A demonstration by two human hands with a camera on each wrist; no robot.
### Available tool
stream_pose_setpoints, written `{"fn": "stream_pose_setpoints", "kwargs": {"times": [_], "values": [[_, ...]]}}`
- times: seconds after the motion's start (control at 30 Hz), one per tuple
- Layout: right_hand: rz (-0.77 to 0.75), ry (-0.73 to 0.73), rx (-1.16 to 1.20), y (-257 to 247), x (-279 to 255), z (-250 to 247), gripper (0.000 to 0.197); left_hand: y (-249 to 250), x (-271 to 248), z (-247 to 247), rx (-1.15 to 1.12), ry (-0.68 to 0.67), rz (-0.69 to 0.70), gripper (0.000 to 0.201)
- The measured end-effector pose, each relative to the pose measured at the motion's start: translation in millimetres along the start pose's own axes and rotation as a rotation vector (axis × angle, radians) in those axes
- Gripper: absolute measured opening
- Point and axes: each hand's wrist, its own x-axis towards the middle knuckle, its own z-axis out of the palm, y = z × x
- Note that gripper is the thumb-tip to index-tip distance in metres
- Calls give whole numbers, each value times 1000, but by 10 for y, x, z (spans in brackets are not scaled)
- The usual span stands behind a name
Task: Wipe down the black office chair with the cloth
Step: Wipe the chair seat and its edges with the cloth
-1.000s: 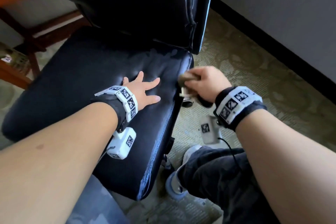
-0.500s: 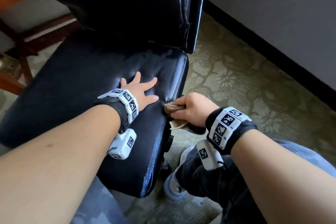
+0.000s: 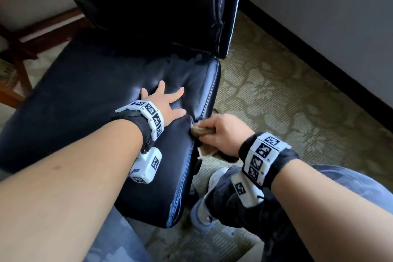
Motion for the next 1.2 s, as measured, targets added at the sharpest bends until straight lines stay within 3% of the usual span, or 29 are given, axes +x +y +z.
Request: {"fn": "stream_pose_setpoints", "kwargs": {"times": [0.07,0.13,0.2,0.27,0.3,0.43,0.53,0.6,0.67,0.7,0.9,1.03,1.07,1.2], "values": [[13,-157,6,-48,-113,-39,26,9,-16,-3,-13,0,-2,69],[43,-168,91,-60,-128,-157,21,12,-26,1,-12,8,2,69],[96,55,160,-22,-25,-253,18,18,-16,11,-10,17,6,69],[107,302,-6,-9,116,-253,15,16,-2,14,-7,18,5,69],[97,329,-81,-21,157,-206,14,14,12,16,-2,14,5,69],[-38,90,-251,-211,67,27,12,-24,76,5,31,-10,0,71],[-22,-65,-130,-219,-19,-133,13,-18,78,-7,28,-19,-1,71],[93,84,45,-119,61,-295,21,11,74,-20,36,-9,3,71],[161,341,6,0,221,-358,17,32,77,-25,53,3,3,70],[171,381,-33,33,287,-328,15,41,75,-19,59,4,2,71],[-27,171,-187,-115,58,177,20,34,89,23,74,-1,-18,71],[-187,-42,-247,-243,-181,79,19,46,46,-40,114,-7,-11,71],[-177,-33,-240,-236,-170,16,20,56,30,-68,129,-1,-2,71],[-55,265,-190,-238,-33,-71,28,45,-115,-183,197,-42,37,70]]}}
